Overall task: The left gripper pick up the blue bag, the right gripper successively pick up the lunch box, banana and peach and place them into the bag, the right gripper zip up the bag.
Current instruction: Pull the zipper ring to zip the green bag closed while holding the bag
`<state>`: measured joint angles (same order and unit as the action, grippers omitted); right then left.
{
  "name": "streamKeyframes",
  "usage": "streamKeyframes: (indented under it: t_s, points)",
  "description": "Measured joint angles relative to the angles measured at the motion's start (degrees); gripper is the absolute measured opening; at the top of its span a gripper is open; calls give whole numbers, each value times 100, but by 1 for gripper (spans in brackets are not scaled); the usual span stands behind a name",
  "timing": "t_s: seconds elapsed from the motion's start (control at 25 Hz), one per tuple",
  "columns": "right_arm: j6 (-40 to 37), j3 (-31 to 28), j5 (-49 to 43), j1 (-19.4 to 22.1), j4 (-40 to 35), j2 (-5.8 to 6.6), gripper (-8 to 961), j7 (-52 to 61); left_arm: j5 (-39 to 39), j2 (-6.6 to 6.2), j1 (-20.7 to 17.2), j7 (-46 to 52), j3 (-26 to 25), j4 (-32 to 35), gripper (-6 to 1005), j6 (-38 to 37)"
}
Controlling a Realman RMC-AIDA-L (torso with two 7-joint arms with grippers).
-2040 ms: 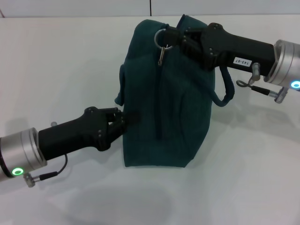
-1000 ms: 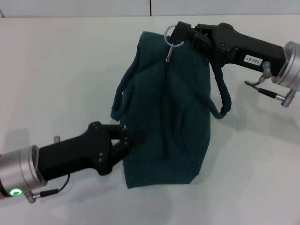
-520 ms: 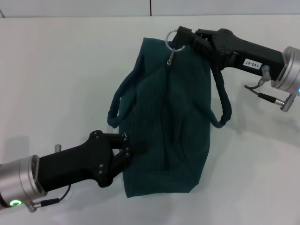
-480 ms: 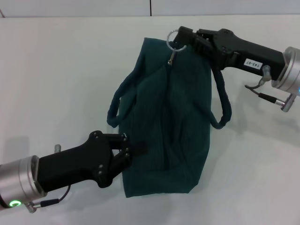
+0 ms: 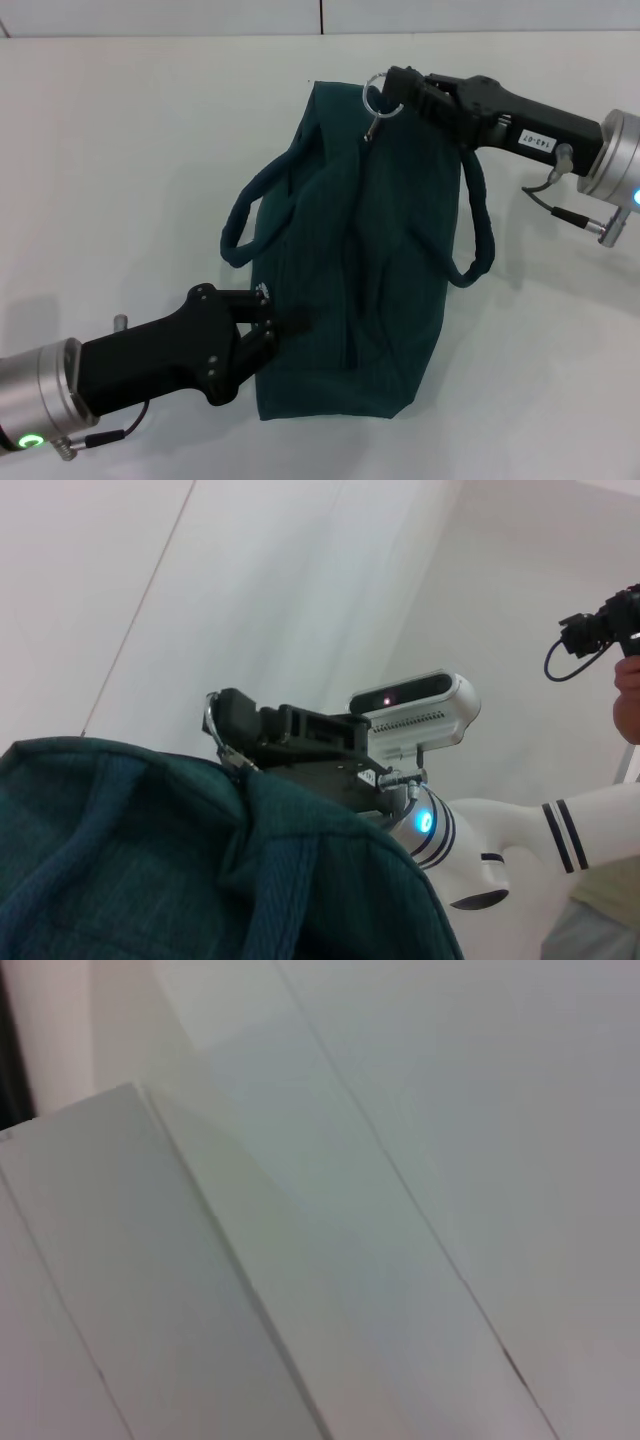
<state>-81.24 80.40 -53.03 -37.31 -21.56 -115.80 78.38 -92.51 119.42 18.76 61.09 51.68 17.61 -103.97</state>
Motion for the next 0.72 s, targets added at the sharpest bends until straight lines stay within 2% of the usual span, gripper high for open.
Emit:
streamKeyframes:
  t_s: [0.56, 0.72]
  points:
    - [-268, 59, -23, -14, 2, -14, 76, 3, 522, -4, 22, 251, -52, -153, 223, 42]
    - [-325, 88, -36, -14, -1, -12, 77, 2, 627, -6, 53, 443, -53, -153, 312, -1]
